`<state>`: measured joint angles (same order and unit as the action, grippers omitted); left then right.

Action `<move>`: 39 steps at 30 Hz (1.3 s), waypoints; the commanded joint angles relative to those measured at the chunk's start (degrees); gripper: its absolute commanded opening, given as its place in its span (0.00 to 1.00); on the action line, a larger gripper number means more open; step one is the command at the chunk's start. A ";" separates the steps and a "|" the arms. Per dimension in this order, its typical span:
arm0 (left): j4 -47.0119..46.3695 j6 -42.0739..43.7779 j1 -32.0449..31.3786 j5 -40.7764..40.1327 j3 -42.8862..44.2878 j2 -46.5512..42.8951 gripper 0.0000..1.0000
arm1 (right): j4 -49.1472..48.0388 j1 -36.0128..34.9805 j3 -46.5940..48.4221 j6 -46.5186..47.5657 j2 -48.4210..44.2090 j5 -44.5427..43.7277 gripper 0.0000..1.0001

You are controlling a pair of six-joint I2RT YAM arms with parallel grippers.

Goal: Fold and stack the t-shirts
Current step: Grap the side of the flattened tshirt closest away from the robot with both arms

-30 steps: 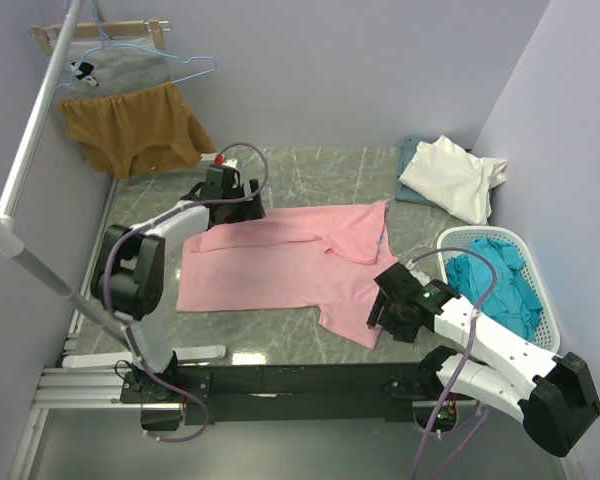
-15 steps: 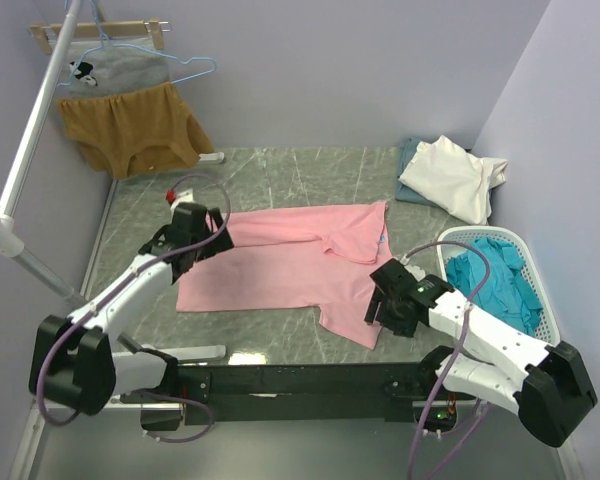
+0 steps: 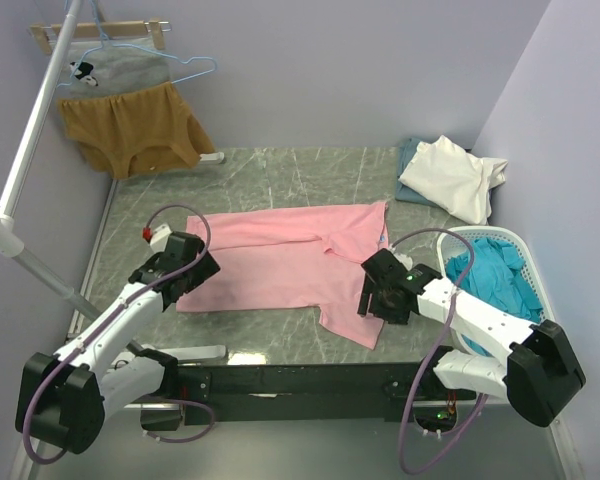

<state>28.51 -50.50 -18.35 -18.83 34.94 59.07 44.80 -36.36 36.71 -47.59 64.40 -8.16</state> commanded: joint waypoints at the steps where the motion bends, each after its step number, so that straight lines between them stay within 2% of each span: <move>1: 3.40 -3.73 2.42 -6.05 -0.04 -1.94 0.99 | -1.29 -0.20 2.93 1.63 0.38 -2.03 0.74; 7: 4.19 -3.38 10.77 -4.20 -0.04 -3.34 1.00 | -1.55 0.15 3.28 1.89 0.37 -2.65 0.75; 11: 1.55 -1.36 17.28 0.45 -1.62 -4.31 1.00 | -1.82 0.24 3.63 2.42 0.55 -2.47 0.75; 25: -8.99 6.20 46.02 16.97 -4.00 1.22 0.99 | -2.08 1.20 3.81 3.38 0.28 -3.35 0.76; 27: -10.14 7.08 47.96 19.52 -3.74 2.10 0.99 | -2.17 1.29 3.98 3.38 0.37 -3.18 0.77; 30: -10.32 7.52 48.58 19.10 -2.86 2.98 0.99 | -2.69 1.29 3.90 3.38 0.64 -3.00 0.76; 39: -12.60 7.78 55.61 22.69 -2.68 2.81 0.99 | -3.31 1.47 3.81 4.35 0.81 -2.82 0.77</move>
<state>19.11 -44.05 34.17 0.82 31.20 62.02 42.85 -35.35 38.57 -43.97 65.21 -9.87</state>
